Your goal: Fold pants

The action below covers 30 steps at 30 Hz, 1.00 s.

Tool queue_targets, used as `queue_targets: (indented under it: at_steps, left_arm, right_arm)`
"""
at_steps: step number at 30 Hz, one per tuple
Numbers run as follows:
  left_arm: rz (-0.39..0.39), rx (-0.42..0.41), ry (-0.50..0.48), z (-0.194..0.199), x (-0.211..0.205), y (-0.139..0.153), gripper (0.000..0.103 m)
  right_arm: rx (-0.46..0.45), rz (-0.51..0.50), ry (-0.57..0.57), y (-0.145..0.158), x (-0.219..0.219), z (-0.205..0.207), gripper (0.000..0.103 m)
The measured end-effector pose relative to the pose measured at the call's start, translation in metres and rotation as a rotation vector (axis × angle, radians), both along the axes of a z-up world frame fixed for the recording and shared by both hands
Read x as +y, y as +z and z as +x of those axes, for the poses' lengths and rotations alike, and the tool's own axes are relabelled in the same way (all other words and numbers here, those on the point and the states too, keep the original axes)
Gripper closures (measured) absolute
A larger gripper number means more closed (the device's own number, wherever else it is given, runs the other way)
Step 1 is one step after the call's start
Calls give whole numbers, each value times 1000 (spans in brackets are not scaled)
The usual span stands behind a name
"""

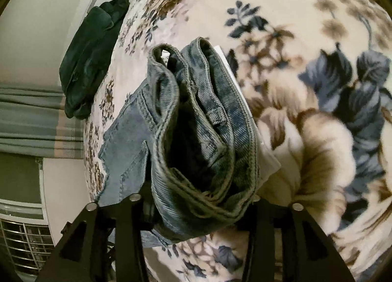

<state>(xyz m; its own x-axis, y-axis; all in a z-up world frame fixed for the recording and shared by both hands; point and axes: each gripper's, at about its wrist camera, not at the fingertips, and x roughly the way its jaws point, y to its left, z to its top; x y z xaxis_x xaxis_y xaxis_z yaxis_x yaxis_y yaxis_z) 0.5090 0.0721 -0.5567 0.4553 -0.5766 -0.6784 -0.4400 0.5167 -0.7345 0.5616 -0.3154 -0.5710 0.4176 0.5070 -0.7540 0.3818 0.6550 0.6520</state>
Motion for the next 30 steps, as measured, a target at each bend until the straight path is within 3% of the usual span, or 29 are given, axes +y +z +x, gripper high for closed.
queue_targets:
  at_steps: [3,4,6,8,9,11,12,13,14,16,18,22,30]
  left_arm:
    - [28,17,5,-7,5,8,67]
    - [46,22,12,-10,9,10,59]
    - [75,28,18,-17,15,14,54]
    - [126,36,1,-20,18,19,51]
    - [171,35,-18,-20,18,25,49]
    - [264,34,-63,-18,14,37,31]
    - [366,39,-114,-16,8,49,26]
    - [416,36,-139,-15,5,55,21]
    - [502,24,-182,-13,-3,68,18]
    - [592,-7,-226,-12,-11,88,14]
    - [659,-46,-258,-12,-20,112,13]
    - [773,-107,-309,-21,-37,159,13]
    - [888,-172,-339,-70,-59,250,13]
  right_arm:
    - [14,-40,11,7,-1,-5,43]
    - [17,-54,10,10,-2,-8,43]
    - [25,-75,11,16,-4,-13,41]
    - [35,-146,17,28,-2,-19,38]
    - [36,-182,23,33,0,-21,36]
    - [42,-312,62,51,10,-27,31]
    - [48,-396,94,62,19,-30,22]
    - [48,-448,111,69,25,-33,13]
    - [47,-535,144,81,37,-39,11]
    - [42,-629,185,99,53,-48,7]
    - [23,-696,204,119,65,-58,0]
    - [-35,-809,204,164,81,-77,0]
    - [-129,-827,174,274,85,-132,0]
